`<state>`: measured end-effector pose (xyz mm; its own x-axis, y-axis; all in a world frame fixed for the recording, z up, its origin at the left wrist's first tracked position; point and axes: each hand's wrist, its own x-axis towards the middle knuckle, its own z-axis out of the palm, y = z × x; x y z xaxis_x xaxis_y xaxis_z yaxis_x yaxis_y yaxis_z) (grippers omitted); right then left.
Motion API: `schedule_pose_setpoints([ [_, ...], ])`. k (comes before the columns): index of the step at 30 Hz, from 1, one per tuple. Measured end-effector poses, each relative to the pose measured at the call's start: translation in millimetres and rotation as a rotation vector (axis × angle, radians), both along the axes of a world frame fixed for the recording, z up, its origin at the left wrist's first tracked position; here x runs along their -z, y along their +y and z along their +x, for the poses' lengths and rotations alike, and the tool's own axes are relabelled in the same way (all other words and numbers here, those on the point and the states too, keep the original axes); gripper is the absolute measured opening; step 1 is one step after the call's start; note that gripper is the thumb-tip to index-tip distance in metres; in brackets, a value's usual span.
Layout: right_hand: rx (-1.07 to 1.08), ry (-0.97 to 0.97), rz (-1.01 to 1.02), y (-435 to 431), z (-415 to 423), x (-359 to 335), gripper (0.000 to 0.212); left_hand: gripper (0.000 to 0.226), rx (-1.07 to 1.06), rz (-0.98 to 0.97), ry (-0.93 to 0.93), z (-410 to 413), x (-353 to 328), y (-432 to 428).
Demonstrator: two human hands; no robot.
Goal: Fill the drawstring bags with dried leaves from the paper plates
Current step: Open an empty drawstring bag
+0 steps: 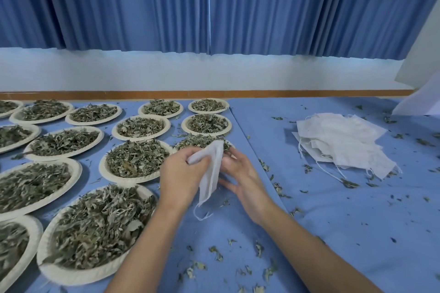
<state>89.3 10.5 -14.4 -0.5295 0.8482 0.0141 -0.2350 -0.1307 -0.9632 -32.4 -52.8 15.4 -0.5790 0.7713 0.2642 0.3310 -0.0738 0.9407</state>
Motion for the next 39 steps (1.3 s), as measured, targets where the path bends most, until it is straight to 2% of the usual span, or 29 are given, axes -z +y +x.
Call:
schedule_pose_setpoints([
  [2,-0.02,0.021,-0.015,0,-2,3,0.072,0.019,0.025,-0.007,-0.054,1,-3,0],
  [5,0.026,0.011,-0.022,3,-2,5,0.035,0.022,0.07,0.01,-0.343,1,-7,2],
  [9,0.087,0.002,-0.11,10,1,6,0.023,0.01,0.079,-0.003,-0.529,-1,-8,0],
  [11,0.099,0.071,-0.171,13,3,3,0.018,0.005,0.117,-0.049,-0.525,-4,-7,-1],
  [15,0.158,0.154,-0.239,19,8,-1,0.016,0.008,0.167,-0.14,-0.527,-12,-7,-4],
  [17,0.162,0.131,-0.234,20,11,-2,0.018,0.006,0.117,-0.142,-0.472,-13,-8,-4],
  [20,0.155,0.065,-0.217,24,14,-2,0.019,0.018,0.026,-0.111,-0.379,-15,-8,-4],
  [24,0.167,0.019,-0.227,31,20,-1,0.011,0.016,0.014,-0.076,-0.396,-19,-9,-6],
  [28,0.029,0.005,-0.318,31,27,-2,0.016,0.02,-0.067,-0.017,-0.424,-22,-10,-7],
  [29,-0.005,0.01,-0.337,31,28,-2,0.016,0.017,-0.104,-0.024,-0.372,-24,-8,-7],
  [30,-0.023,0.012,-0.347,30,28,-2,0.016,0.011,-0.164,-0.057,-0.223,-25,-5,-7],
  [32,-0.024,-0.001,-0.356,28,27,-4,0.017,0.022,-0.34,-0.129,0.29,-23,0,-8],
  [33,-0.019,-0.01,-0.358,26,25,-6,0.017,0.024,-0.399,-0.077,0.524,-21,1,-8],
  [34,-0.018,-0.019,-0.357,23,22,-7,0.018,0.019,-0.397,0.001,0.663,-17,-1,-9],
  [36,-0.014,-0.044,-0.338,17,16,-9,0.012,0.009,-0.184,0.048,0.677,-4,-6,-9],
  [37,-0.004,-0.058,-0.322,13,13,-10,0.007,0.012,-0.035,0.006,0.626,3,-6,-7],
  [39,0.038,-0.093,-0.285,8,9,-11,0.012,0.021,0.17,-0.094,0.502,13,-3,-4],
])
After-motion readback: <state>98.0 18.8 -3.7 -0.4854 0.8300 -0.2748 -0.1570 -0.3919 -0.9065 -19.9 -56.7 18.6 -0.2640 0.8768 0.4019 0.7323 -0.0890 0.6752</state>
